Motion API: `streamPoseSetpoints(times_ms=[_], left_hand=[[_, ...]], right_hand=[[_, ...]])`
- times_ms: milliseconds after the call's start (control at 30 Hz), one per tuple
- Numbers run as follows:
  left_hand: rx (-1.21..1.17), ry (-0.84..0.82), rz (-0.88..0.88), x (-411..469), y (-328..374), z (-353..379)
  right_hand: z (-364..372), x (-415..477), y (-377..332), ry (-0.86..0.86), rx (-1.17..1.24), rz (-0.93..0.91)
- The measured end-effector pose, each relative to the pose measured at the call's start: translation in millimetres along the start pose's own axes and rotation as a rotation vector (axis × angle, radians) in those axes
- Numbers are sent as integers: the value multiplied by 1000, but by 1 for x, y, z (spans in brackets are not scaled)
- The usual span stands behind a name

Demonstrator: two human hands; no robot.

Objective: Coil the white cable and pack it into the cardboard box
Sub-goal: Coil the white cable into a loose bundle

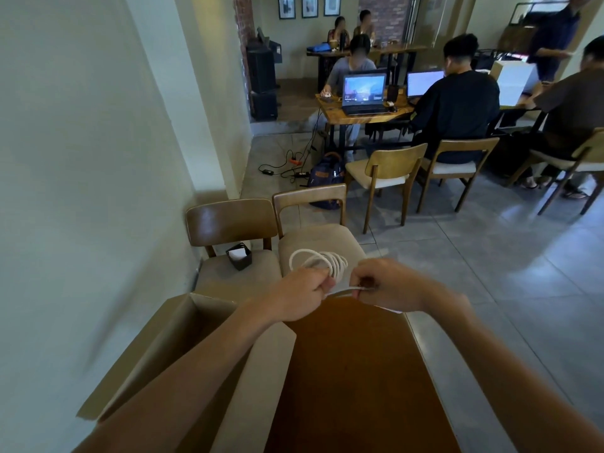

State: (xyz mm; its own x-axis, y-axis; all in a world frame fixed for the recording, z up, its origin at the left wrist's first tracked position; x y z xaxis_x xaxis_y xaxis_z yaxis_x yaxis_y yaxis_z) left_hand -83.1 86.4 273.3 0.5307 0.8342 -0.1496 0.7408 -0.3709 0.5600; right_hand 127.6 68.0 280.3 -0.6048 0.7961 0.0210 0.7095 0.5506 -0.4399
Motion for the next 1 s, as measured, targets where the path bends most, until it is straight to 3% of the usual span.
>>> streamPoseSetpoints(times_ms=[133,233,433,567,767,833,900,1000], left_hand=[[-303,-263,26,-8,10,-6],[-527,-351,49,-15,11,-13],[-1026,-538,65,-16,9,-11],[-1155,-627,110,-14,6,-12],[-1318,-491,-37,-8,-1,-13],[-1277,-423,-123,-4,-1,-15],[-1093,-296,-182,-3,-2,-15],[-553,3,-188,-2,-1,-10]], right_hand=[[-14,-6,6,109,336,-1],[-11,-14,7,227,630,27],[11,-11,-13,260,885,-19],[22,-5,-22,188,1165,-117],[26,12,-24,359,1117,44],[30,16,-24,392,1089,110],[34,19,-26,430,1078,202],[43,25,-27,469,1053,289]])
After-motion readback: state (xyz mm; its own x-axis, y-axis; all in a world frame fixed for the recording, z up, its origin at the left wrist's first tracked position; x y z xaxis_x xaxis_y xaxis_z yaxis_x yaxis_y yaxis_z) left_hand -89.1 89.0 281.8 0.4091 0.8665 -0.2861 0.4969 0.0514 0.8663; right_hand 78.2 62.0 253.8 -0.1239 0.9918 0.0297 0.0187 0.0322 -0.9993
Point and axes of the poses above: each hand's wrist, its own x-axis towards the middle knuckle, its own z-axis out of the palm, y = z × x, the point moved 1 cm from there along x, towards the middle knuckle, and after that the axes turned 11 degrees about -z, right-handed, at the moved point
